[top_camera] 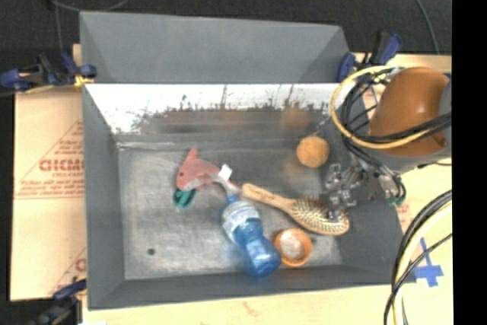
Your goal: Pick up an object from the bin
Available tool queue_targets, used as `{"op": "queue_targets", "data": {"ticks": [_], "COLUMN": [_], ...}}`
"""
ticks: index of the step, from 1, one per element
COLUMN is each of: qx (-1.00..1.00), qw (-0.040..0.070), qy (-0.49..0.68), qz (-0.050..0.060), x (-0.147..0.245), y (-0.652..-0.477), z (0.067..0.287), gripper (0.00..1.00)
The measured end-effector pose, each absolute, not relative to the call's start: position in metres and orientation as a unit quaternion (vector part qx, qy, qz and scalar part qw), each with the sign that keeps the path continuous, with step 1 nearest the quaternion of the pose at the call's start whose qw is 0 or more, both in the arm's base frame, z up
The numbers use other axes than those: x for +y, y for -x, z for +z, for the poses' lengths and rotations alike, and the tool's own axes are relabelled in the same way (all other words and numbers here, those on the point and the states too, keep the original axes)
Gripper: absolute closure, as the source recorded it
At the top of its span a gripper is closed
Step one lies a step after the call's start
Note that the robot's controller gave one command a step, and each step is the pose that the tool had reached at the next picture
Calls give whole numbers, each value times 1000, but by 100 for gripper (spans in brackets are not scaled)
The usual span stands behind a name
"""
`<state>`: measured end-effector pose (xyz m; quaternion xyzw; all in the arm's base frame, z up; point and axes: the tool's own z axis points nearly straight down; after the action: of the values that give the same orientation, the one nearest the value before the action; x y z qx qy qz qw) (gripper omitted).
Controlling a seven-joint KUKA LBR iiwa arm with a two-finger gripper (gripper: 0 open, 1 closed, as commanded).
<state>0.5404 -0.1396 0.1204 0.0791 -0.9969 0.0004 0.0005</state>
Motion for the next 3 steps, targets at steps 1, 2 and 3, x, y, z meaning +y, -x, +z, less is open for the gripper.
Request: {"op": "queue_targets", "data": {"ticks": [1,2,3], "qx": [-997,-998,-998], "qw": [-4,-1,2], "qy": [-83,-57,-67], "qz": [2,-1,0], "x": [-143,-146,-145], "y": [-546,-535,-536], "z": [151,128,183], "gripper": [100,100,100]}}
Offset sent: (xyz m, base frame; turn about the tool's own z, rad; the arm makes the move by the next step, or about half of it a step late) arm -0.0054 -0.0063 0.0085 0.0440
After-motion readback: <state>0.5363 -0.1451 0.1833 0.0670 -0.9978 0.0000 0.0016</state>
